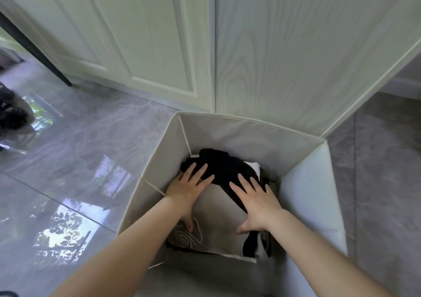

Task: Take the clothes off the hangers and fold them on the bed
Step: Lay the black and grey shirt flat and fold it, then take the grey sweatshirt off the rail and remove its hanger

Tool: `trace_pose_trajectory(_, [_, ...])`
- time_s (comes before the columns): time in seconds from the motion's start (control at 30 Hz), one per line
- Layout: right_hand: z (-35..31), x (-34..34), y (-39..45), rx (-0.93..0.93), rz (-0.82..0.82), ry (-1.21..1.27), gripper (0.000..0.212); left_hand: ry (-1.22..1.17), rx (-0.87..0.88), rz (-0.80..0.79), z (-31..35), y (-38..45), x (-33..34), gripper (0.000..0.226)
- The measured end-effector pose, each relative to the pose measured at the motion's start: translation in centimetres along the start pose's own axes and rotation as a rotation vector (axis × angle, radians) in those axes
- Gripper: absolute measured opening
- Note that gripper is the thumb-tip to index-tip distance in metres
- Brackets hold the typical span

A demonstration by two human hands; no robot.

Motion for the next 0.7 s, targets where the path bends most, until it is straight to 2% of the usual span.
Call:
trace_pose_trajectory(0.27, [0.7,2.0,2.8,0.050,-0.050,0.046,0.122,-0.009,-0.046,-0.028,0.3,2.5,1.3,0.147])
trace_pose_trajectory(0.47, [-0.1,1.9,2.7,0.061,-0.039,-0.038,0.119,0.012,-0.077,-0.011,0.1,2.4,1.8,0.146])
trace_pose_trajectory(0.6, [-0.7,-0.2,0.2,0.008,-0.006,-0.111,0.114,0.043,-0.095,-0.039,0.4,0.9,1.0,0.143])
trace_pose_trajectory(0.7, [-0.2,-4.0,-1.9,-0.012,0.061,-0.069,0.108,0.011,-0.088,-0.026,0.2,-0.6,-1.6,0.142])
Point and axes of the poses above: each hand's wrist, its own y-axis towards the middle knuckle, its own x-axis out of the palm, z = x × y, the point moved 6 cm from there along y, towards the middle knuckle, and after that the axes turned 3 degrees about y, right-handed, at the moved point
